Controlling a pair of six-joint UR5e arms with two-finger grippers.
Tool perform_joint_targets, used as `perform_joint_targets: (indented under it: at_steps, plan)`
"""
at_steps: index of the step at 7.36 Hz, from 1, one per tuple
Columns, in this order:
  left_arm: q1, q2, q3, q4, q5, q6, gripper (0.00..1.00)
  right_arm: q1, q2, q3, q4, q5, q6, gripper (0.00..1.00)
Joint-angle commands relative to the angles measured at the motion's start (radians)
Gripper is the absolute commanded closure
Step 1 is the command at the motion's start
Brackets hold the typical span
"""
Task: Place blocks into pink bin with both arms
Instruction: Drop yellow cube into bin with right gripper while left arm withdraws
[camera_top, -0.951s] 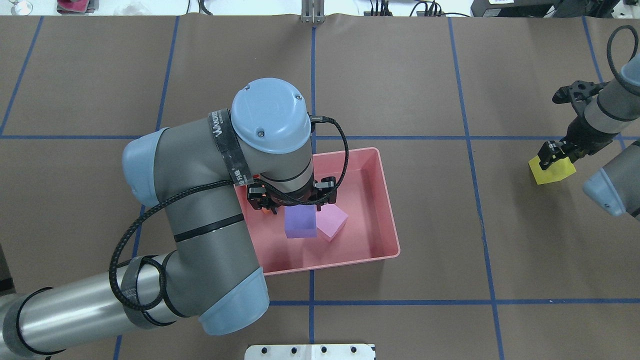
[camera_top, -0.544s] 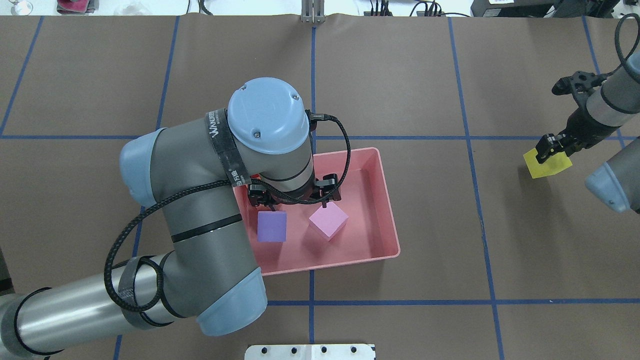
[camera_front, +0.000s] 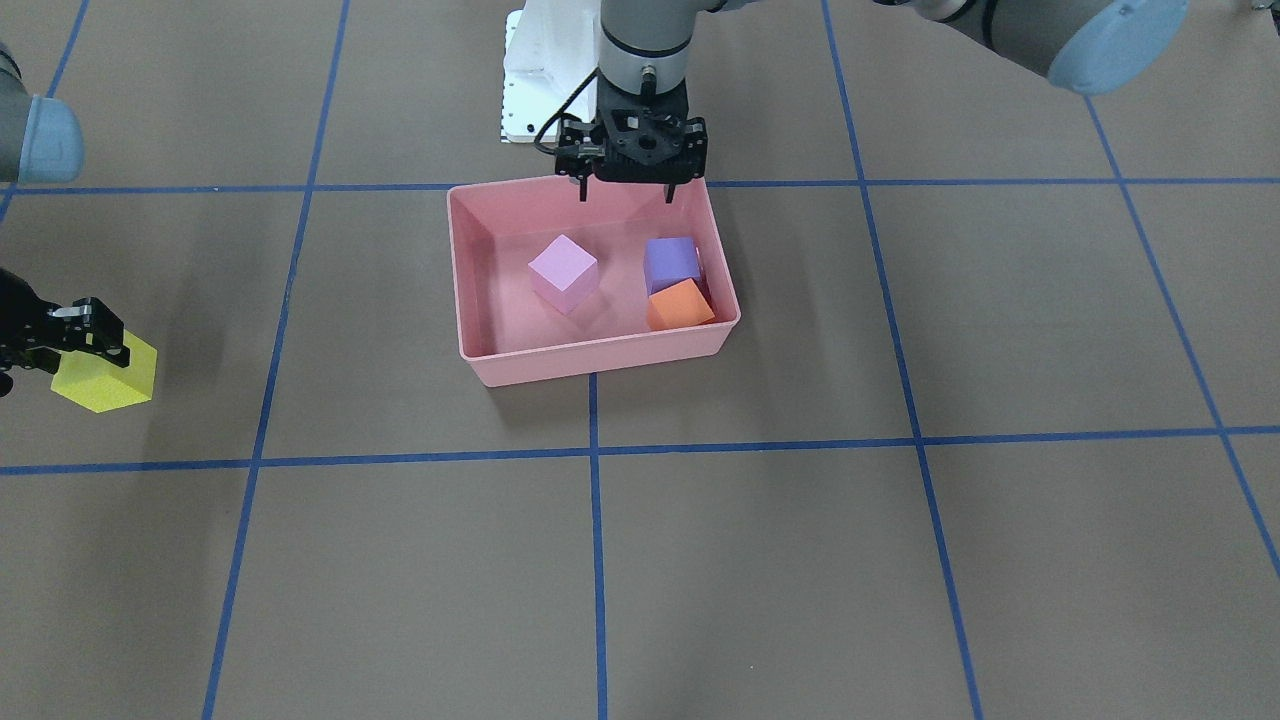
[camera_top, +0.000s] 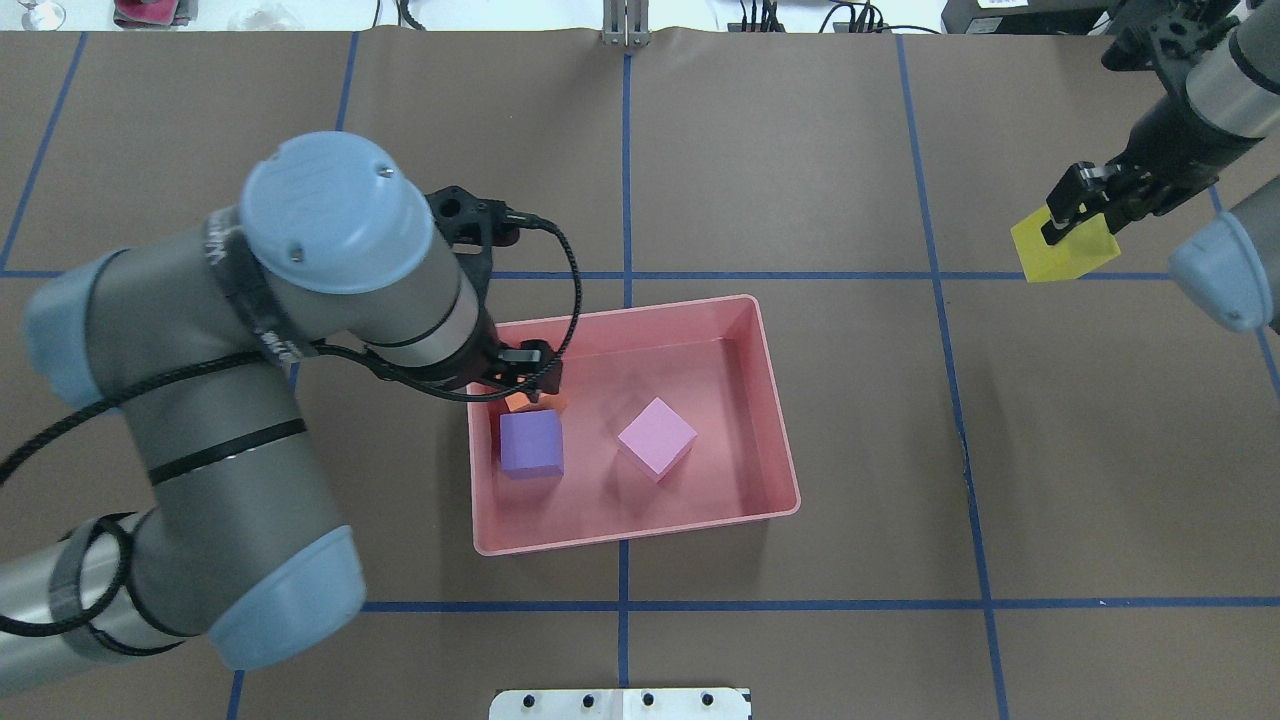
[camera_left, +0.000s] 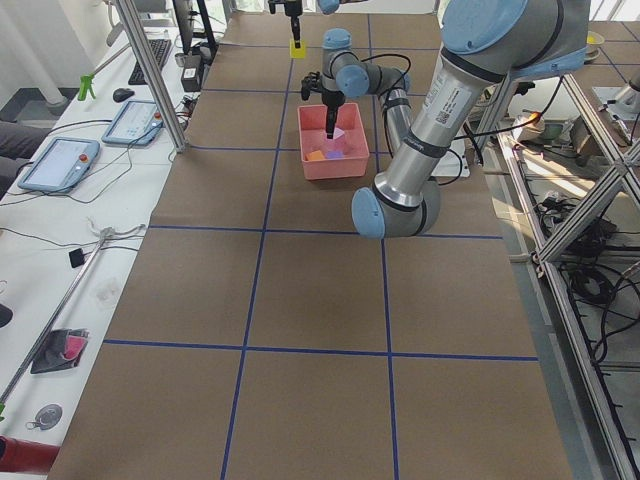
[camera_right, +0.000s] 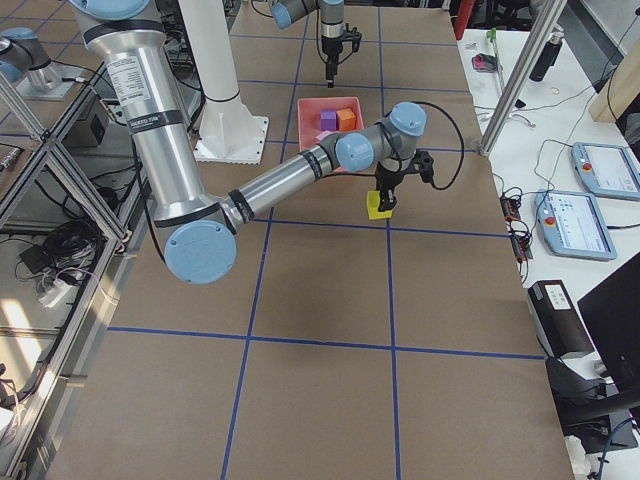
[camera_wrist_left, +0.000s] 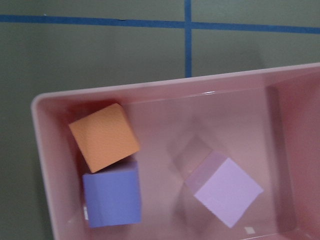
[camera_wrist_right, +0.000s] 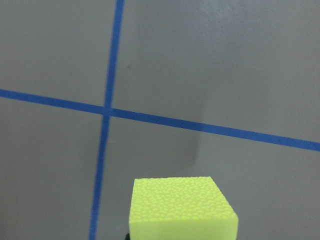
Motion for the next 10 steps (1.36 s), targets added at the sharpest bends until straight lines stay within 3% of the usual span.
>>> perform_joint_targets:
  at_steps: [1,2,4,6,8,9,10]
  plan:
    - [-0.13,0.232,-0.113,-0.004,-0.029,0.242,0.0,-0.097,0.128,0.106,-0.147,-0.007,0.12,1.0]
    - [-0.196,0.269,-0.113,-0.008,-0.09,0.329,0.0,-0.193,0.2,0.112,-0.139,-0.047,0.311,1.0]
    - [-0.291,0.306,-0.11,-0.011,-0.168,0.426,0.0,-0.397,0.238,0.12,0.041,-0.211,0.655,1.0]
    - [-0.299,0.311,-0.102,-0.011,-0.169,0.434,0.0,-0.499,0.239,0.13,0.064,-0.314,0.766,1.0]
    - [-0.299,0.311,-0.101,-0.011,-0.169,0.433,0.0,-0.53,0.239,0.134,0.064,-0.314,0.799,1.0]
    - [-0.299,0.311,-0.101,-0.011,-0.169,0.433,0.0,-0.533,0.238,0.132,0.064,-0.308,0.799,0.92]
    - [-0.302,0.311,-0.101,-0.011,-0.167,0.433,0.0,-0.542,0.236,0.135,0.064,-0.323,0.797,0.01]
